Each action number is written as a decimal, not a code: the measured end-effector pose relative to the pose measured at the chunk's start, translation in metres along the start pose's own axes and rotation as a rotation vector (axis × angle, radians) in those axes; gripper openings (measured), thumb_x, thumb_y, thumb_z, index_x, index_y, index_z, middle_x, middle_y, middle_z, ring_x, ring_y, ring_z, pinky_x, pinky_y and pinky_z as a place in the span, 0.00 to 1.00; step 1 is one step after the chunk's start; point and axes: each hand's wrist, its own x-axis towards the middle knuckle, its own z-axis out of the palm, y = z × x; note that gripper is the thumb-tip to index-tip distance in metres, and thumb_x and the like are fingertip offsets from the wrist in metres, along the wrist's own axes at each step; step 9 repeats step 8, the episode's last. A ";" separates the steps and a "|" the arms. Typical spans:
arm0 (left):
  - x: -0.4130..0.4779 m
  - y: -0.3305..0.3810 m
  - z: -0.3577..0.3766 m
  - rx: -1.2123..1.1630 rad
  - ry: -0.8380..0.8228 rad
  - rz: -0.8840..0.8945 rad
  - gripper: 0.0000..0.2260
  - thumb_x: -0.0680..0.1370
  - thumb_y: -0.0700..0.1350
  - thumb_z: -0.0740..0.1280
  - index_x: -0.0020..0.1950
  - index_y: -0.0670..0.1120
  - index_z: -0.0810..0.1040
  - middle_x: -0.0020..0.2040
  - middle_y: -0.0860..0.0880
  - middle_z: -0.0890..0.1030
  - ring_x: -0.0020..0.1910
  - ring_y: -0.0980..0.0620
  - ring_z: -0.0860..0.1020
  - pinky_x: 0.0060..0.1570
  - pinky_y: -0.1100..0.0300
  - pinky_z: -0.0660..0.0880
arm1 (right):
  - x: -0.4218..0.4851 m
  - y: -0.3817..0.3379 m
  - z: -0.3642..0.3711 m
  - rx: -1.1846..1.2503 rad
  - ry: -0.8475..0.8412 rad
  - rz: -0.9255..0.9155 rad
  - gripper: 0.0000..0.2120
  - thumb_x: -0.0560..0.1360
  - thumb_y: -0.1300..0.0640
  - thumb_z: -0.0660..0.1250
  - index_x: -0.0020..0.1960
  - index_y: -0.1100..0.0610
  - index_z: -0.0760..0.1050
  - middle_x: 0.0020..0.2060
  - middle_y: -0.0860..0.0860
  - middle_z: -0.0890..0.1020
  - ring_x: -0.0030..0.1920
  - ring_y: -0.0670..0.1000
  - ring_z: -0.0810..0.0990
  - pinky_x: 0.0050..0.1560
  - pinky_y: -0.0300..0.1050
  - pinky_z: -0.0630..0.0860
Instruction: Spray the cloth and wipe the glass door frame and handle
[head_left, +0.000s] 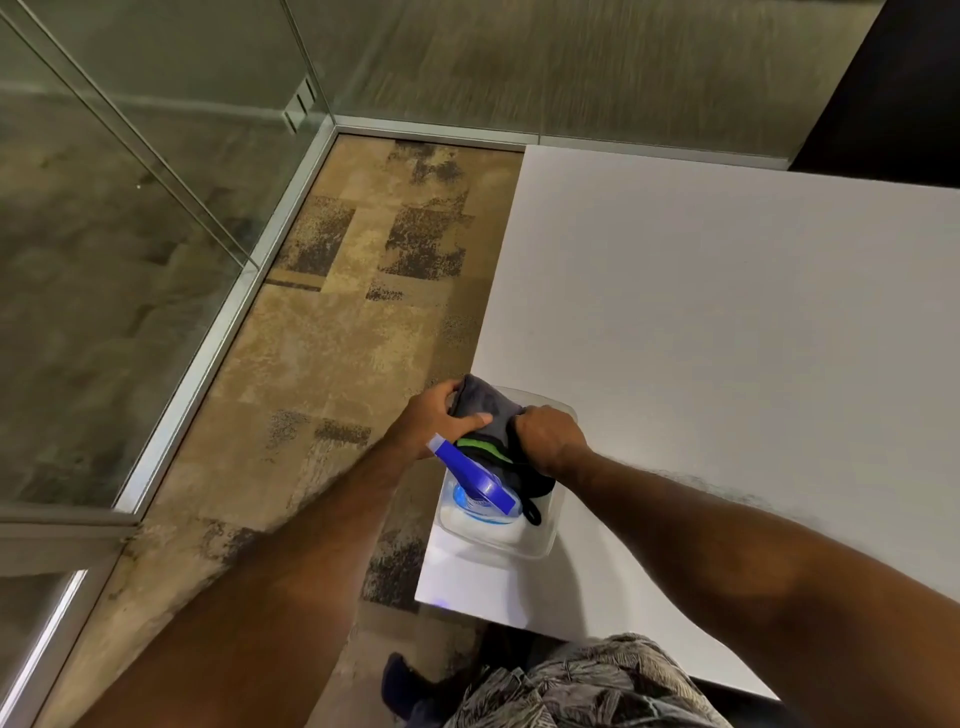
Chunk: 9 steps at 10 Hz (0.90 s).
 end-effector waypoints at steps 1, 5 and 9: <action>0.002 0.002 -0.005 -0.030 0.030 -0.032 0.28 0.73 0.51 0.76 0.71 0.46 0.75 0.60 0.41 0.82 0.48 0.52 0.77 0.52 0.58 0.77 | 0.005 0.001 0.003 -0.035 -0.005 -0.010 0.13 0.82 0.58 0.57 0.61 0.60 0.77 0.59 0.59 0.82 0.58 0.61 0.81 0.56 0.52 0.77; -0.003 -0.003 -0.012 -0.043 0.042 -0.050 0.24 0.72 0.52 0.77 0.65 0.44 0.78 0.42 0.50 0.79 0.41 0.55 0.76 0.46 0.61 0.76 | -0.006 0.010 -0.008 -0.016 0.024 -0.091 0.14 0.79 0.50 0.64 0.57 0.58 0.78 0.54 0.58 0.83 0.51 0.60 0.82 0.48 0.48 0.77; -0.040 -0.005 -0.075 0.132 0.158 -0.028 0.19 0.74 0.51 0.76 0.62 0.45 0.79 0.41 0.50 0.78 0.40 0.50 0.77 0.50 0.54 0.78 | -0.015 0.008 -0.057 -0.013 0.184 -0.125 0.10 0.74 0.51 0.65 0.49 0.57 0.78 0.46 0.58 0.82 0.45 0.62 0.81 0.38 0.44 0.64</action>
